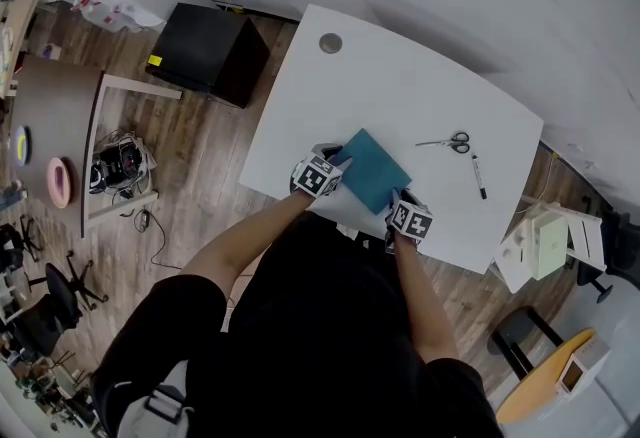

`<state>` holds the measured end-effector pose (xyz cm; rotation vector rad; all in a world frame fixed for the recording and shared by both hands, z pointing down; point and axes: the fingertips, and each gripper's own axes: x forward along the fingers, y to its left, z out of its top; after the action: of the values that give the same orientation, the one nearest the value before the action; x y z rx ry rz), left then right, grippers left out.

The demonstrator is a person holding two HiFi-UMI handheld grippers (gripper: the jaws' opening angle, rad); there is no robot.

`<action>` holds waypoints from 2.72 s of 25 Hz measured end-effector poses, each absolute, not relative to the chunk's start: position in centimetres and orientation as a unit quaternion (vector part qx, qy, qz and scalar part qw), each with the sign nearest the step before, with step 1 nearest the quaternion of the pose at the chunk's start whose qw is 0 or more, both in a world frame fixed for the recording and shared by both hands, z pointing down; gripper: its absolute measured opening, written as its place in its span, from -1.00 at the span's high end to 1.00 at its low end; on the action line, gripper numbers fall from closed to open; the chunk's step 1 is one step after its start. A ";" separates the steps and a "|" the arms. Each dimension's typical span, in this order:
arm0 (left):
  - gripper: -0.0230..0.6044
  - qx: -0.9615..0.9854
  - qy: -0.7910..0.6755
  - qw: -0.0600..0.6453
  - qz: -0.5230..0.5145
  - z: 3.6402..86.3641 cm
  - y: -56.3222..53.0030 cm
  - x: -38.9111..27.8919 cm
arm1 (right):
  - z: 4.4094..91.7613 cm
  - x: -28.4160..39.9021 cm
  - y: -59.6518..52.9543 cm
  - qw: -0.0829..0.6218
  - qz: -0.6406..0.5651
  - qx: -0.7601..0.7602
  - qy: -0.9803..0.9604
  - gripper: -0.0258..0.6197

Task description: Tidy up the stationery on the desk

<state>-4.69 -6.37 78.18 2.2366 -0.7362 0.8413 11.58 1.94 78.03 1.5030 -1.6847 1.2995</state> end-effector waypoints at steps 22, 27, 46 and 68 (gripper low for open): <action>0.43 0.790 -0.364 0.400 0.290 77.6 0.0 -7.2 | 76.7 10.1 -4.2 0.370 0.328 0.420 -0.761 0.51; 0.43 0.761 -0.389 0.419 0.307 78.4 0.4 -7.0 | 77.8 9.8 -3.8 0.372 0.339 0.390 -0.771 0.51; 0.43 0.768 -0.330 0.433 0.337 79.1 0.7 -8.5 | 77.7 7.9 -2.0 0.346 0.368 0.413 -0.758 0.51; 0.43 0.832 -0.245 0.378 0.323 78.3 -11.9 -15.7 | 78.3 -6.8 0.6 0.283 0.461 0.482 -0.689 0.51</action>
<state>-15.70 -11.94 78.27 2.1281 -0.6274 0.8252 -6.85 0.56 78.29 1.2915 -1.8449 1.2328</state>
